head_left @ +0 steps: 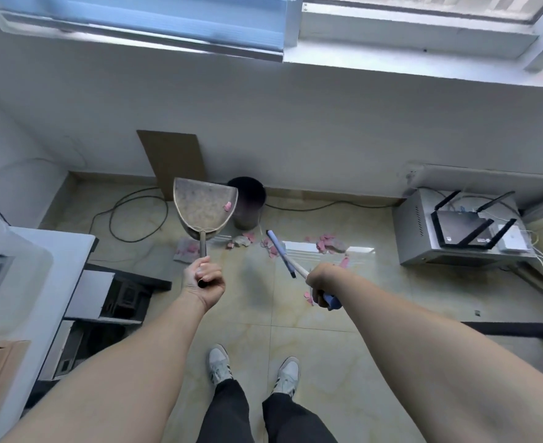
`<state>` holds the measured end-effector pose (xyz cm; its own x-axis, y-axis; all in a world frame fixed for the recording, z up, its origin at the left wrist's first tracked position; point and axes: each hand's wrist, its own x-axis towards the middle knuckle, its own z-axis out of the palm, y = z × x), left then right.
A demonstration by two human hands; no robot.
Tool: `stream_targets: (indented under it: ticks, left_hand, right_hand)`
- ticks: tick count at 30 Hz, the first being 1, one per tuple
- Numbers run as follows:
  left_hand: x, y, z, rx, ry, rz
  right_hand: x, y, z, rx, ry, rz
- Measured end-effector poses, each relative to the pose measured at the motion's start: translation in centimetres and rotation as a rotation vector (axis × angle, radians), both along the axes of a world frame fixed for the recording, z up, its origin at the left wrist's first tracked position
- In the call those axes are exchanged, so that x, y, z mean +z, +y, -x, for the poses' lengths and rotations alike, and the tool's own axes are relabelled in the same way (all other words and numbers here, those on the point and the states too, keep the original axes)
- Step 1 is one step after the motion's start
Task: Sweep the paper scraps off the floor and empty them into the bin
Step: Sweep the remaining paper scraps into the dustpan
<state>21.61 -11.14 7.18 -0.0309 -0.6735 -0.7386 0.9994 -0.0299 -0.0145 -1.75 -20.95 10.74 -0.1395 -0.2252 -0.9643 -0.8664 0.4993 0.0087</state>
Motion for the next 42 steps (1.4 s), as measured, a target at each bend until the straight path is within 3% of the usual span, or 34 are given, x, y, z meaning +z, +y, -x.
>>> stream_targets:
  ticks: [10, 29, 42]
  left_hand:
    - [-2.2, 4.0, -4.1, 0.025, 0.093, -0.074]
    - [-6.0, 8.9, -14.9, 0.039, 0.293, -0.248]
    - [-7.0, 6.4, -15.6, 0.177, 0.298, -0.369]
  right_hand:
    - [-1.9, 1.1, -4.7, -0.068, 0.033, -0.091]
    - [-0.6, -0.6, -20.1, -0.099, 0.029, 0.03]
    - [-4.0, -6.9, -28.1, 0.084, -0.094, 0.043]
